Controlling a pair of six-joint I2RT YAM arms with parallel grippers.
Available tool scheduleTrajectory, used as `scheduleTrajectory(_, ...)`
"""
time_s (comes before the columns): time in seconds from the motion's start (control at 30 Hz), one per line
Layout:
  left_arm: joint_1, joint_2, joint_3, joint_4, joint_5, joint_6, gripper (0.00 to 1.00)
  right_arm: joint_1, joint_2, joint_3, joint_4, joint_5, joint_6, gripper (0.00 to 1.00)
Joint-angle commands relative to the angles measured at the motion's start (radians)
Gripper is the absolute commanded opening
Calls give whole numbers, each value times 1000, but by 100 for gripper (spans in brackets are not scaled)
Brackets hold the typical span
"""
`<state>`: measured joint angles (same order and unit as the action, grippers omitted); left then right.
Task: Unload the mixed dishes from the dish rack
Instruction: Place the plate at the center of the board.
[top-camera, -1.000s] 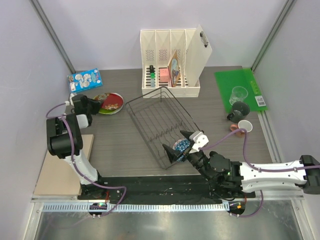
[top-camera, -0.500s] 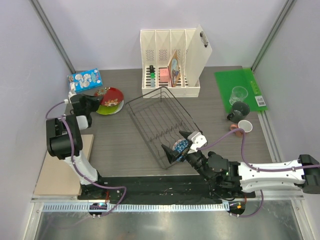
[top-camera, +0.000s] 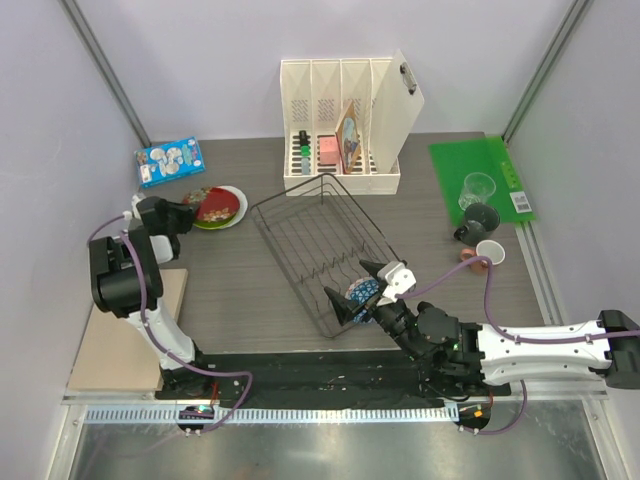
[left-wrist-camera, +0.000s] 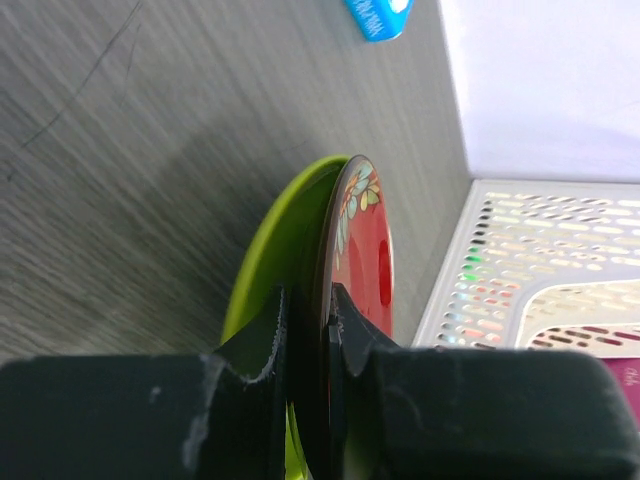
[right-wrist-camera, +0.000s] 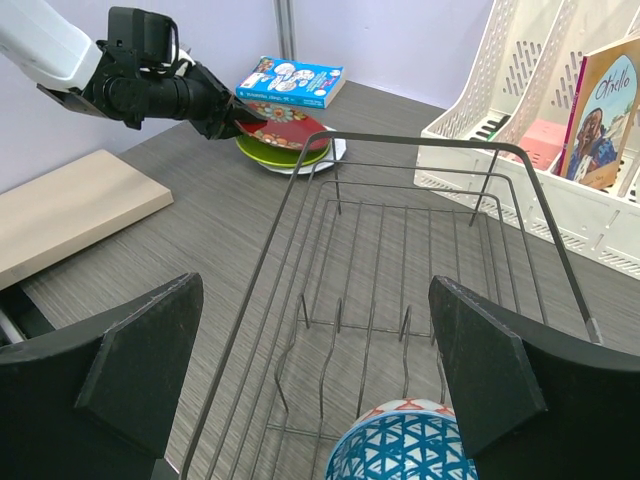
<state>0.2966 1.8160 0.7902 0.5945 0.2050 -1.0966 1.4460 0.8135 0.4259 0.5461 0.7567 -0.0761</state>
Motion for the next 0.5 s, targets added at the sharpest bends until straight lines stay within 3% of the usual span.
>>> scheduleTrajectory(0.0, 1, 17, 66, -36, 34, 10, 4, -6, -4, 1, 64, 7, 16, 100)
scheduleTrajectory(0.13, -14, 23, 93, -100, 24, 33, 13, -9, 0, 1, 66, 4, 18, 100)
scheduleTrajectory(0.27, -25, 26, 126, -188, 24, 52, 42, -9, -7, 1, 61, 3, 24, 100)
scheduleTrajectory(0.47, -27, 2, 168, -318, 19, 79, 61, -9, -8, -3, 57, 1, 33, 100)
